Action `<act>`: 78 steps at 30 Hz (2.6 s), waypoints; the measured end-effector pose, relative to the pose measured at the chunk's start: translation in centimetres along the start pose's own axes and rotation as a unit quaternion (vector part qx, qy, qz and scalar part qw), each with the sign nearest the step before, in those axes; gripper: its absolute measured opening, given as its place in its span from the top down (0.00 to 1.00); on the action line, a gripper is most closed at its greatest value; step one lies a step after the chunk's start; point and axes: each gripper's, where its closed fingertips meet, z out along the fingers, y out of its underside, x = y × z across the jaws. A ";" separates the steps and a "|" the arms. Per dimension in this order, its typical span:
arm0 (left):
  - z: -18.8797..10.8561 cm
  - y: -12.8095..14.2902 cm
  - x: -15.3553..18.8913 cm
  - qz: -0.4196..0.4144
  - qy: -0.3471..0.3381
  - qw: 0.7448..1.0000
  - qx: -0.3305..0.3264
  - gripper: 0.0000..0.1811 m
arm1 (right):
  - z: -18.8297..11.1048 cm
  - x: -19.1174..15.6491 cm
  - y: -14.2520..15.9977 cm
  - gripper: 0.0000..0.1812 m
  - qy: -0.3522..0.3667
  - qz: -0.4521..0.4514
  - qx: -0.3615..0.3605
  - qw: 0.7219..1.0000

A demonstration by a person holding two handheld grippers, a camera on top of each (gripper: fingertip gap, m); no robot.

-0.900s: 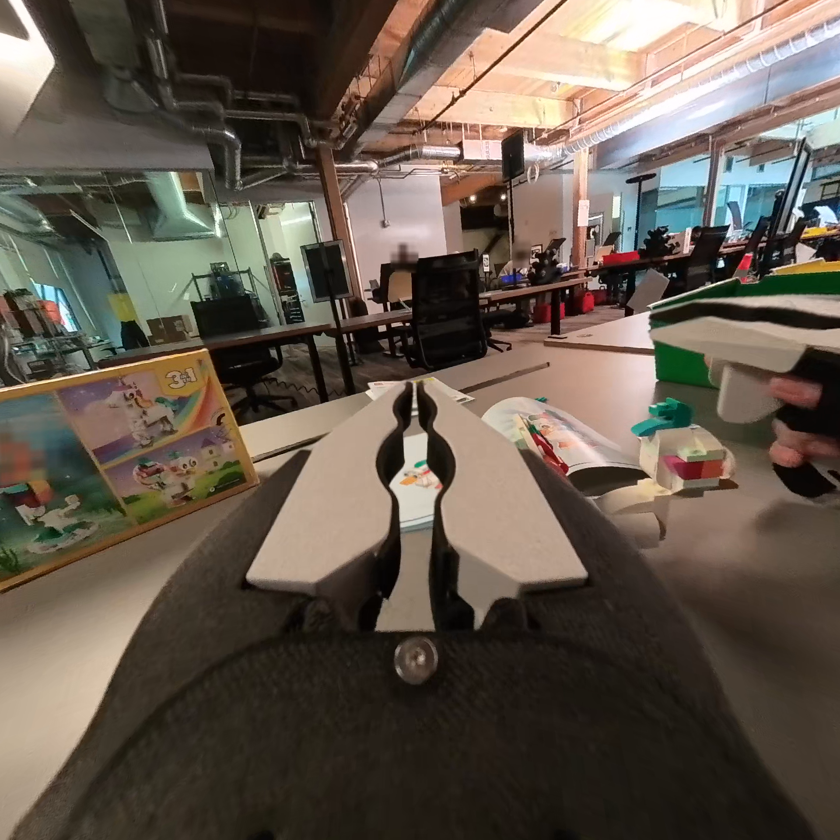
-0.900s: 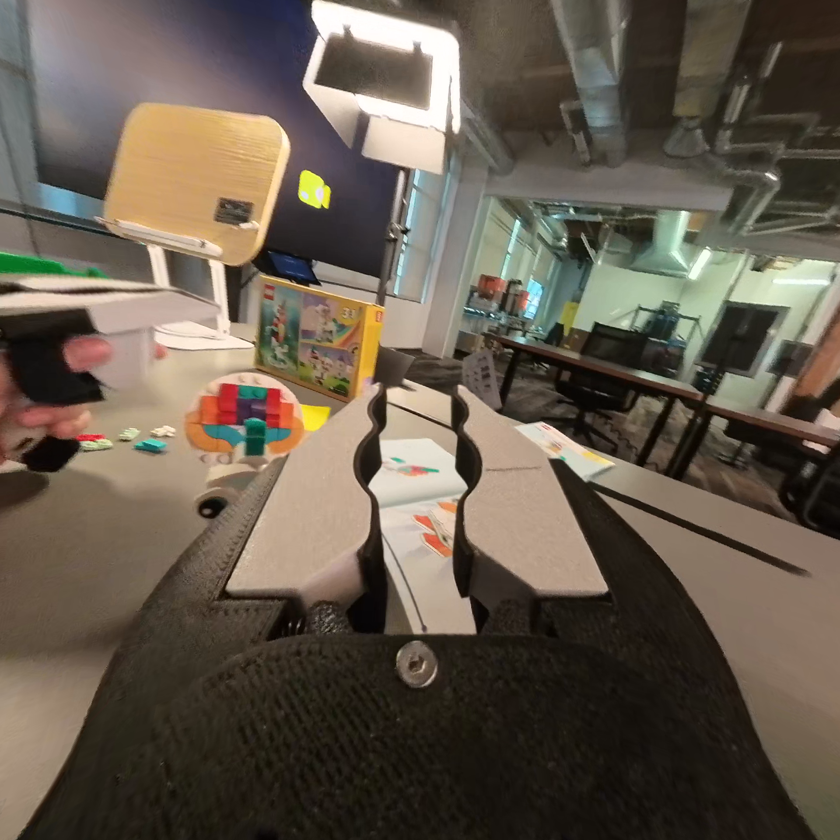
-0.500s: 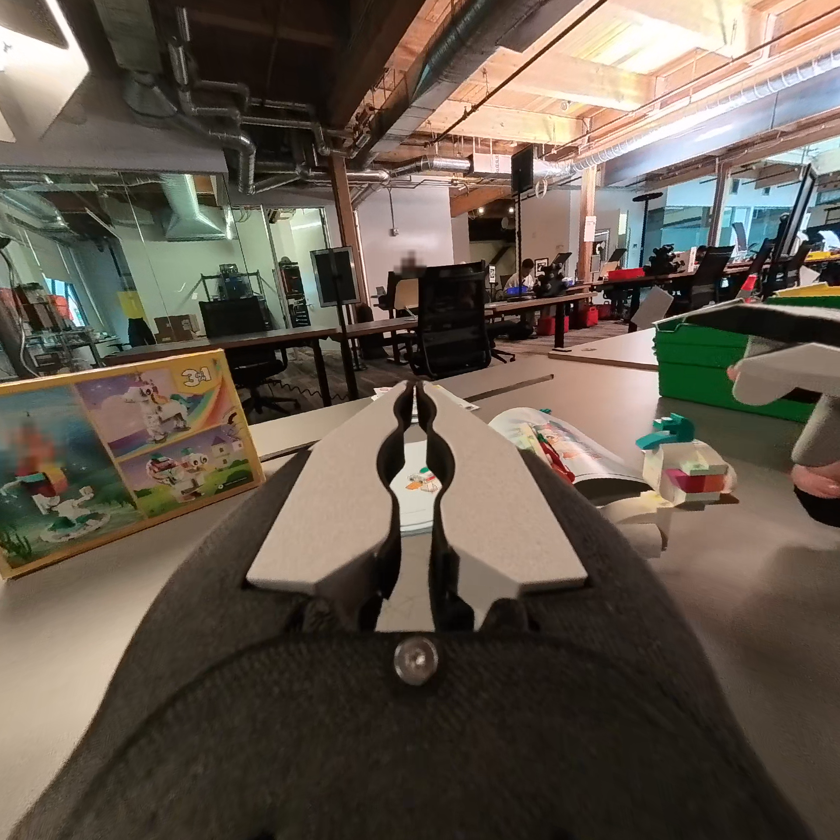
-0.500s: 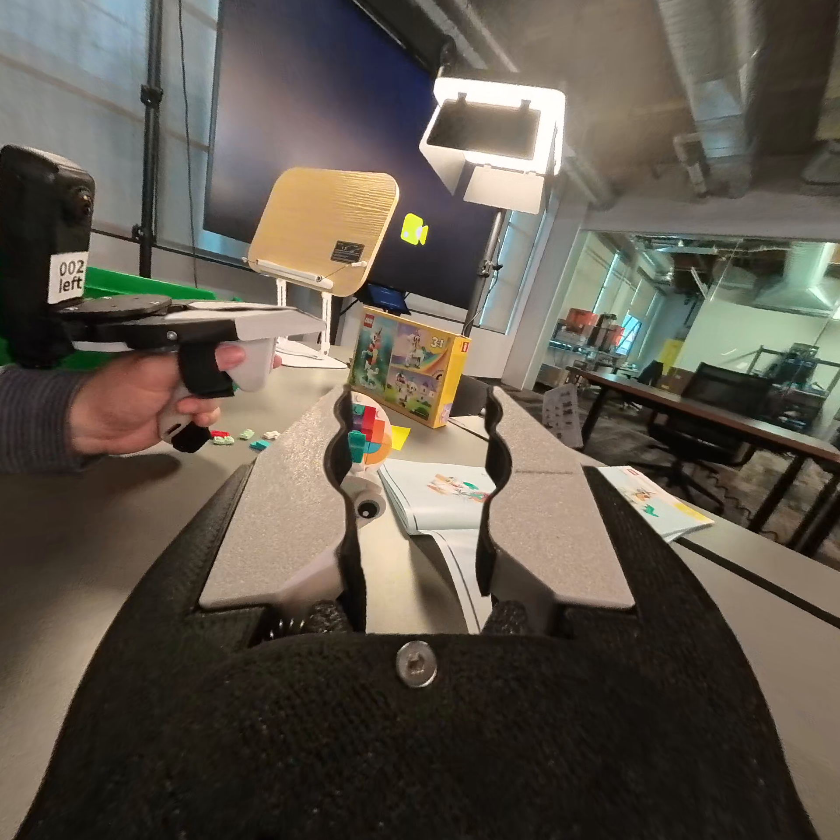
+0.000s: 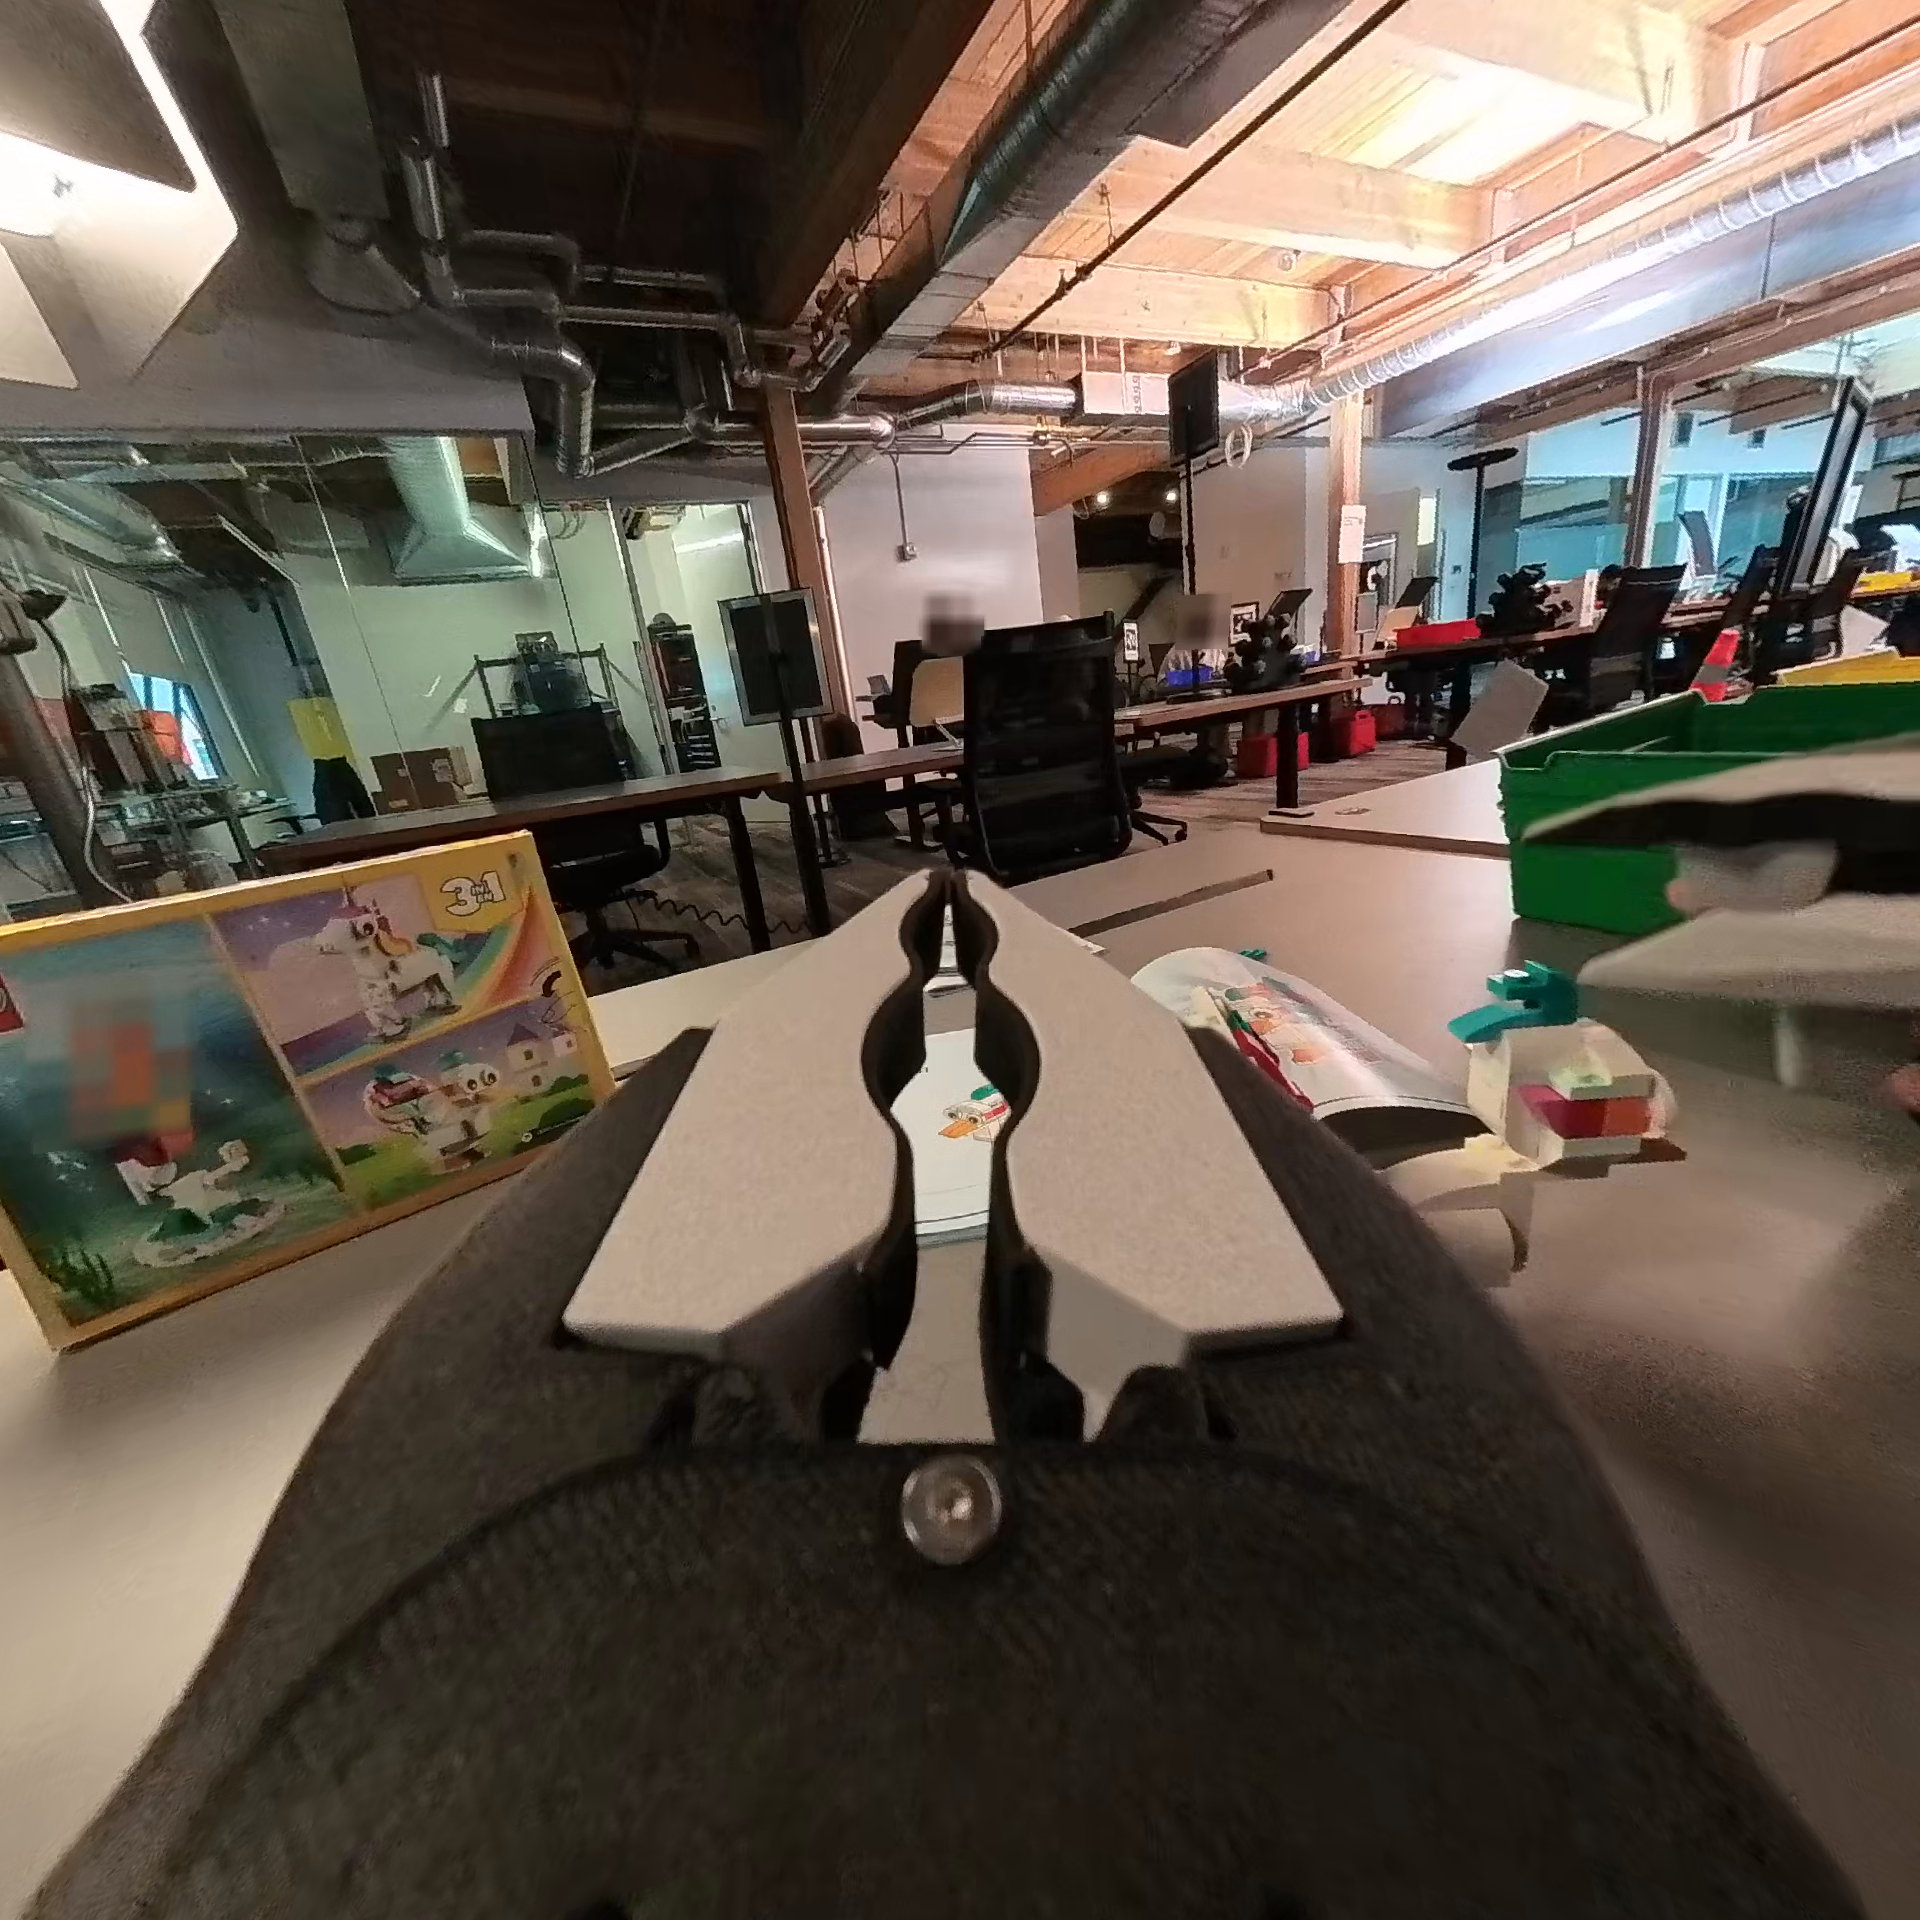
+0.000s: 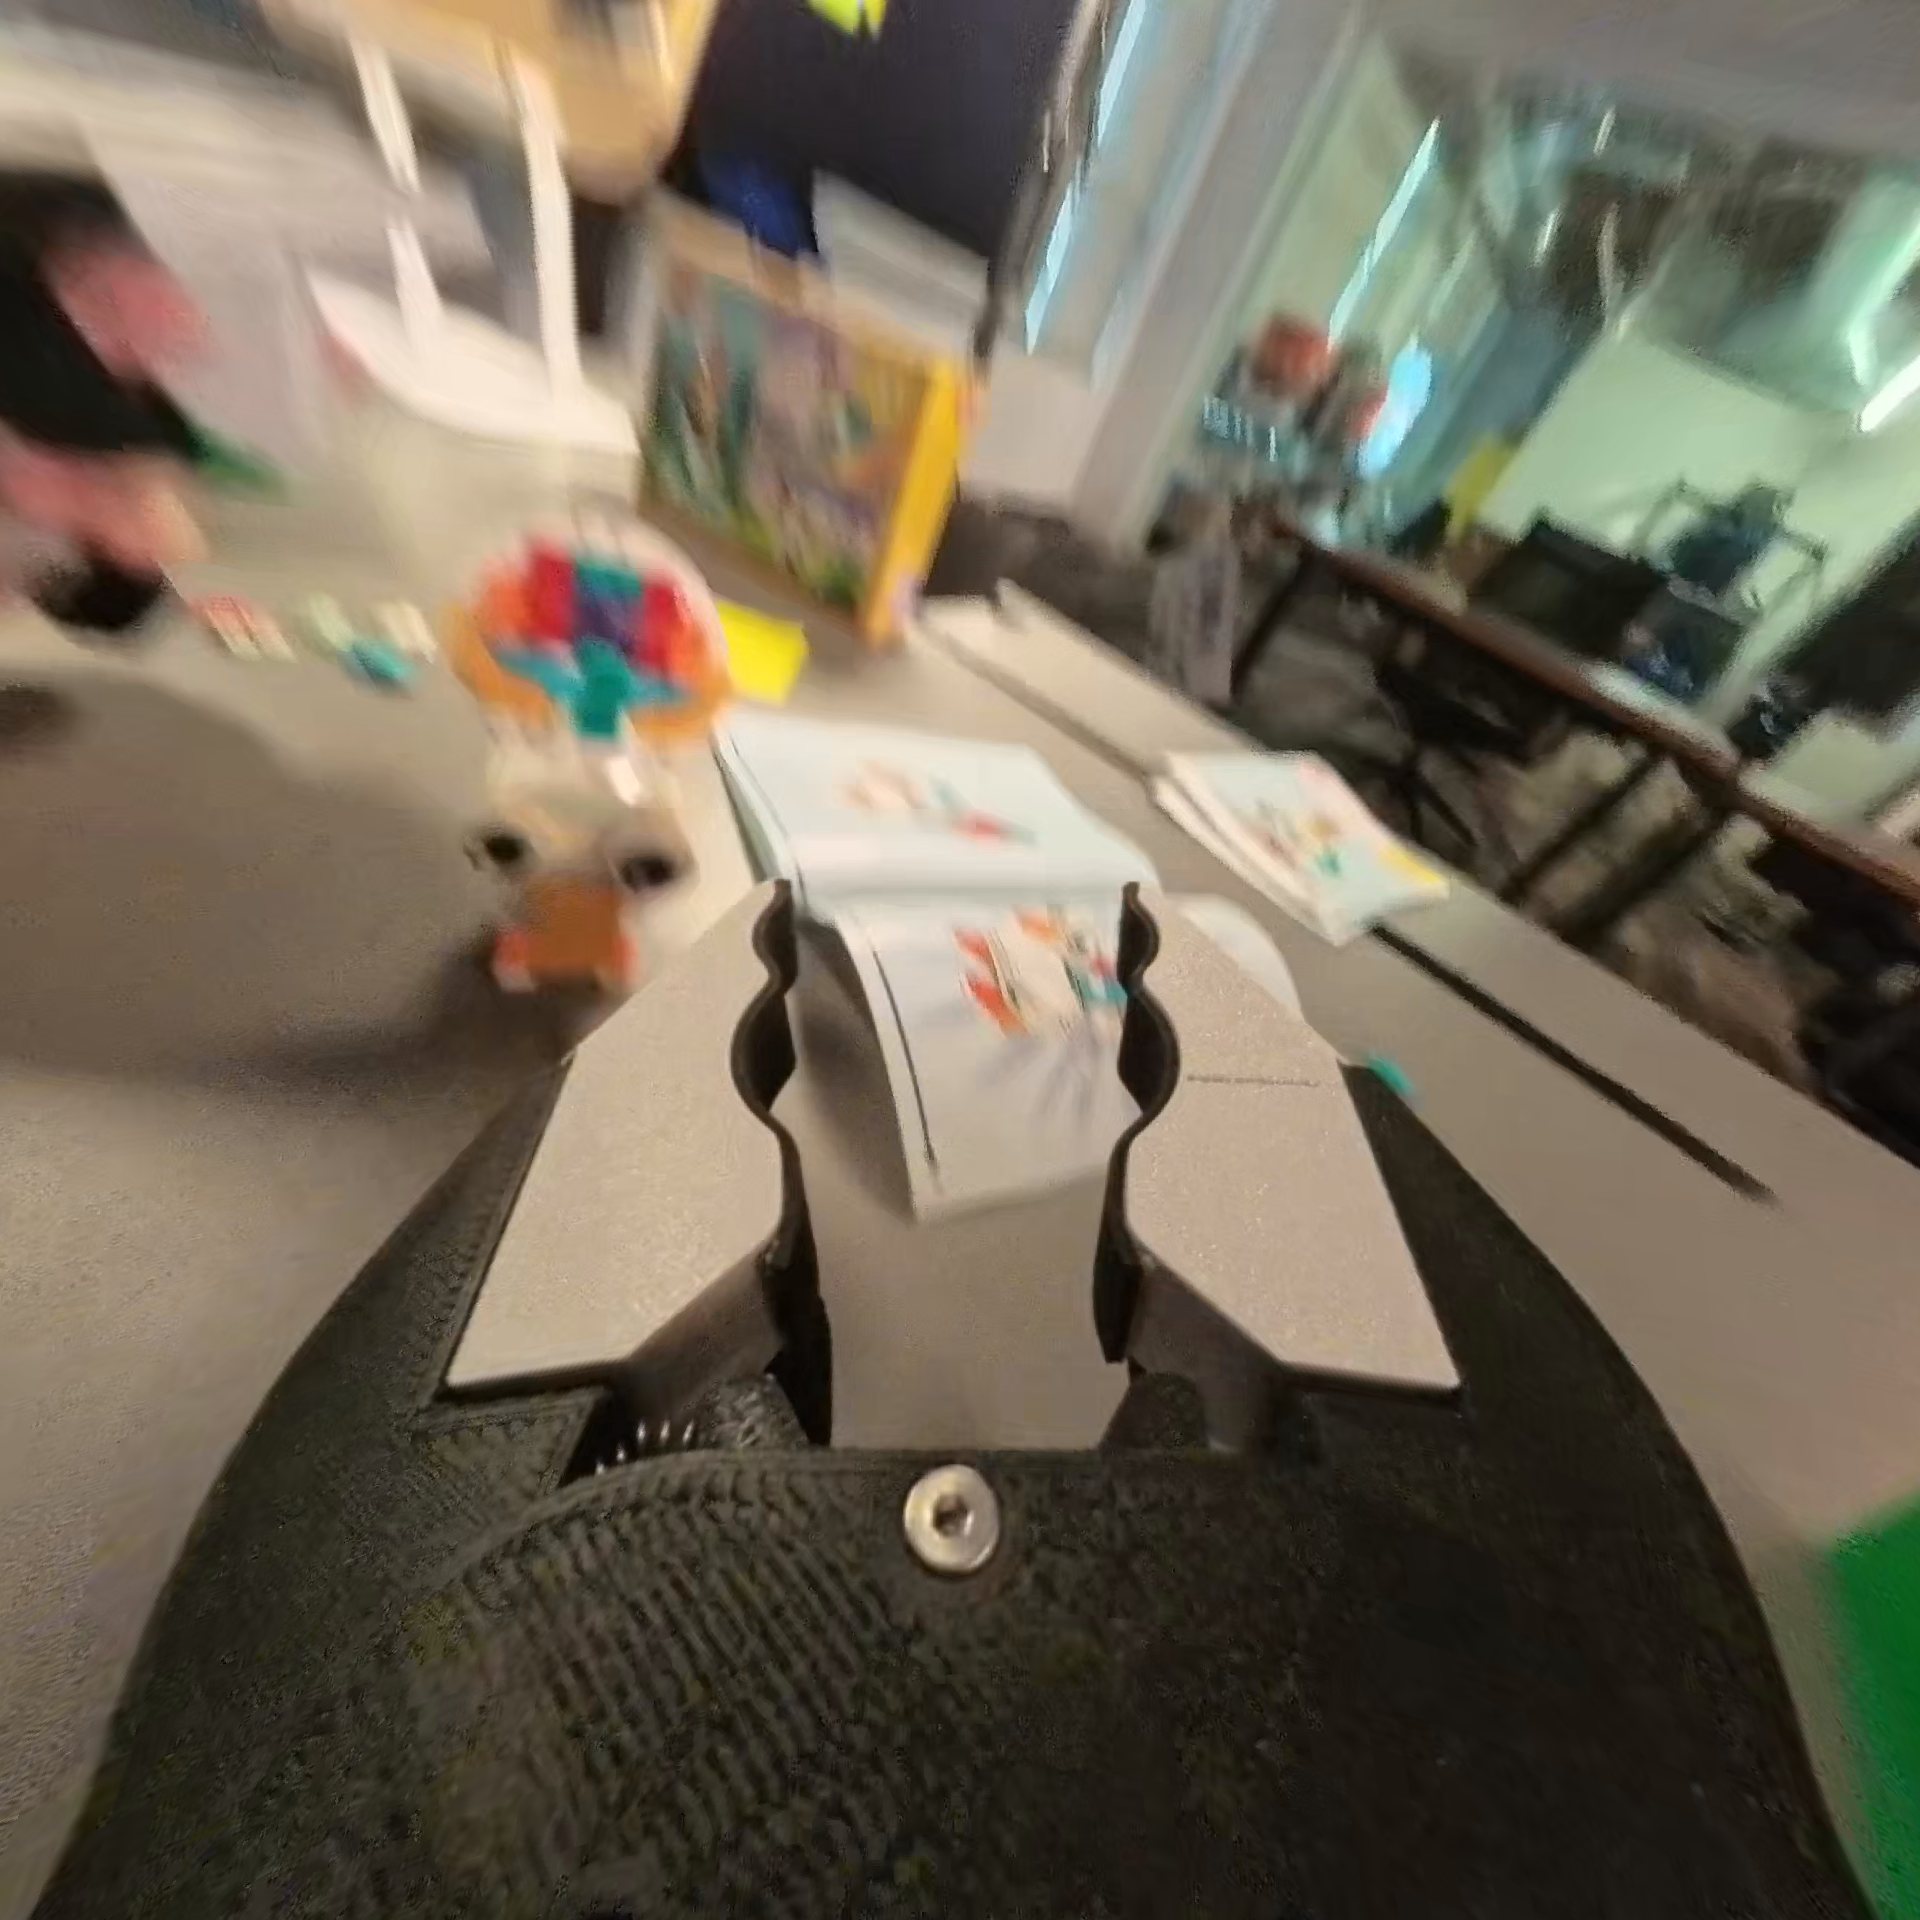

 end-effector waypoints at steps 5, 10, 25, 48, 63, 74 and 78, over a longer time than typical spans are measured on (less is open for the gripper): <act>0.0 -0.1 0.2 -0.002 0.004 1.000 0.002 1.00 | 1.4 -1.0 5.4 0.69 -0.034 -0.095 -0.155 0.983; 0.2 0.2 0.2 -0.007 0.007 1.000 -0.006 1.00 | 2.7 0.1 7.6 0.77 -0.012 -0.158 -0.237 0.958; 0.4 0.4 -0.1 -0.021 0.003 1.000 -0.010 1.00 | 7.4 4.2 0.6 0.96 0.012 -0.403 -0.170 0.899; 5.4 5.6 0.7 -0.008 0.076 0.951 -0.298 1.00 | 12.3 2.5 8.2 0.77 -0.132 0.475 -0.399 0.773; 8.5 17.5 -0.3 -0.065 0.042 0.828 -0.555 1.00 | 13.5 1.9 7.4 0.76 -0.178 0.557 -0.338 0.737; 8.8 17.5 -0.3 -0.069 0.038 0.848 -0.524 1.00 | 14.1 0.8 4.1 0.97 -0.253 0.629 -0.221 0.701; 8.7 16.8 -1.1 -0.094 0.007 0.863 -0.497 1.00 | 13.6 2.2 2.6 1.00 -0.232 0.551 -0.236 0.766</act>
